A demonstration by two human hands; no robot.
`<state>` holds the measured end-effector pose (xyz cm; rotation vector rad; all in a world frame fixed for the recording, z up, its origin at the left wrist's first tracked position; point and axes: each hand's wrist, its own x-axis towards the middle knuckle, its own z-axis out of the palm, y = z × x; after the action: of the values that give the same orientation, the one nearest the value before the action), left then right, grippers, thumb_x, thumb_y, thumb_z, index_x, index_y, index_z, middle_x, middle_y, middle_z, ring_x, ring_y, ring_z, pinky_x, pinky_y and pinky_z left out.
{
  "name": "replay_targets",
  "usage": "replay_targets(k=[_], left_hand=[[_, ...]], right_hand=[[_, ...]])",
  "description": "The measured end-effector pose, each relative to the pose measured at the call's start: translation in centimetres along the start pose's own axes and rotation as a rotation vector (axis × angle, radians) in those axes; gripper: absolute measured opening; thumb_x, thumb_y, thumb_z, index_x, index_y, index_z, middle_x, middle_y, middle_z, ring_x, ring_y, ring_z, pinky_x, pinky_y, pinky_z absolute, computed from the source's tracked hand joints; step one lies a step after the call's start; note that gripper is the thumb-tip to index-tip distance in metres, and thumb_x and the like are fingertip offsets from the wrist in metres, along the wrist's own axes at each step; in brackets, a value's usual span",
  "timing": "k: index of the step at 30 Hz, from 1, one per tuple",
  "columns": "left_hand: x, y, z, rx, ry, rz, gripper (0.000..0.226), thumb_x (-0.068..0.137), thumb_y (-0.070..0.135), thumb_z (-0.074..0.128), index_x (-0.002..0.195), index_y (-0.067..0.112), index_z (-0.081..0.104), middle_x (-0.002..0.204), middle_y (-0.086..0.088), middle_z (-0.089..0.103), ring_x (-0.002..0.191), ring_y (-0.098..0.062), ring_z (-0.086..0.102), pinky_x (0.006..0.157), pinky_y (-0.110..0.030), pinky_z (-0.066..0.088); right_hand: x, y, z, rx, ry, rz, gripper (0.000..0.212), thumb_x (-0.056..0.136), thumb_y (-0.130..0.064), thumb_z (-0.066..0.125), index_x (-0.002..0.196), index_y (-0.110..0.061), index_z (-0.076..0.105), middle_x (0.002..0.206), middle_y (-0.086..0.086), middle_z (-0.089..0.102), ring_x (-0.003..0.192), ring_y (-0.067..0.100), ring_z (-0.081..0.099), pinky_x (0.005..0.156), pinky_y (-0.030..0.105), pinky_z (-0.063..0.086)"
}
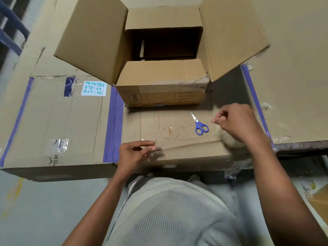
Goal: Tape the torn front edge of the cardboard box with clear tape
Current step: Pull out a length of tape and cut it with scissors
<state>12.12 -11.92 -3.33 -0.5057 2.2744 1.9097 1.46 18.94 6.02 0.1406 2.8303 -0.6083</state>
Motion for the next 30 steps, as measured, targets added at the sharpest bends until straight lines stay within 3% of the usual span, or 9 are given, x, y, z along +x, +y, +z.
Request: replay_targets(k=[3,8,12,15,19,22,25,28,30], left_hand=[[0.2,-0.2,-0.9,-0.016,-0.055,0.018,0.017,0.077,0.014,0.085,0.094,0.017,0.082,0.091,0.004,0.081,0.083,-0.018,0.077,0.068,-0.026,0.062],[0.4,-0.9,-1.7,-0.023,-0.121,0.013,0.021,0.080,0.019,0.083,0.101,0.015,0.082,0.091,0.004,0.081,0.076,-0.031,0.074,0.064,-0.027,0.061],[1.0,-1.0,-2.3,-0.037,-0.138,0.025,0.020,0.082,0.019,0.082,0.102,0.015,0.081,0.089,0.004,0.081,0.071,-0.030,0.074,0.058,-0.023,0.058],[1.2,-1.2,-2.6,-0.047,-0.163,0.023,0.020,0.083,0.020,0.081,0.102,0.015,0.081,0.089,0.003,0.081,0.068,-0.028,0.074,0.057,-0.022,0.057],[1.4,-1.3,-3.0,-0.056,-0.183,0.030,0.019,0.084,0.018,0.080,0.103,0.013,0.081,0.088,0.001,0.081,0.063,-0.022,0.073,0.057,-0.022,0.056],[1.7,-1.4,-3.3,-0.054,-0.183,0.029,0.020,0.084,0.019,0.080,0.103,0.012,0.081,0.085,-0.001,0.081,0.062,-0.023,0.073,0.056,-0.022,0.056],[1.9,-1.5,-3.3,-0.038,-0.191,0.037,0.021,0.085,0.021,0.080,0.105,0.013,0.081,0.085,0.000,0.081,0.063,-0.026,0.074,0.055,-0.023,0.056],[2.2,-1.7,-3.4,-0.038,-0.194,0.049,0.021,0.085,0.021,0.080,0.105,0.013,0.081,0.088,0.000,0.081,0.064,-0.026,0.074,0.056,-0.024,0.057],[2.3,-1.8,-3.4,-0.037,-0.195,0.054,0.021,0.086,0.020,0.080,0.106,0.013,0.080,0.090,0.001,0.081,0.066,-0.026,0.075,0.057,-0.025,0.058]], right_hand=[[2.1,-3.1,3.6,-0.256,-0.200,0.088,0.031,0.078,-0.034,0.084,0.087,-0.010,0.067,0.096,0.011,0.065,0.086,0.032,0.058,0.069,0.033,0.044],[3.3,-4.9,5.7,-0.425,-0.268,0.136,0.041,0.070,-0.030,0.089,0.098,-0.012,0.064,0.099,0.010,0.059,0.107,0.033,0.064,0.073,0.032,0.043],[4.2,-5.0,5.9,-0.364,-0.274,0.186,0.047,0.065,-0.026,0.093,0.071,-0.010,0.049,0.101,0.015,0.064,0.095,0.034,0.063,0.071,0.033,0.047],[4.3,-5.0,6.0,-0.333,-0.279,0.216,0.042,0.056,-0.025,0.093,0.064,-0.011,0.055,0.088,0.012,0.070,0.077,0.027,0.065,0.062,0.031,0.052],[4.0,-5.5,5.9,-0.328,-0.219,0.190,0.040,0.056,-0.031,0.091,0.063,-0.009,0.059,0.071,0.008,0.061,0.076,0.028,0.064,0.059,0.030,0.048],[4.2,-5.6,4.1,-0.324,-0.198,0.173,0.037,0.064,-0.034,0.092,0.079,-0.005,0.074,0.079,0.011,0.068,0.083,0.028,0.065,0.069,0.032,0.053],[3.8,-4.8,0.6,-0.332,-0.157,0.130,0.027,0.066,-0.031,0.093,0.067,-0.012,0.073,0.072,0.011,0.072,0.072,0.023,0.065,0.067,0.031,0.053],[2.9,-4.3,-3.1,-0.485,-0.133,0.050,0.035,0.064,-0.039,0.094,0.063,-0.015,0.069,0.064,0.004,0.065,0.061,0.017,0.054,0.055,0.029,0.043],[2.1,-4.3,-5.0,-0.630,-0.210,0.013,0.043,0.065,-0.047,0.092,0.077,-0.011,0.073,0.074,0.004,0.066,0.065,0.018,0.056,0.059,0.031,0.048]])
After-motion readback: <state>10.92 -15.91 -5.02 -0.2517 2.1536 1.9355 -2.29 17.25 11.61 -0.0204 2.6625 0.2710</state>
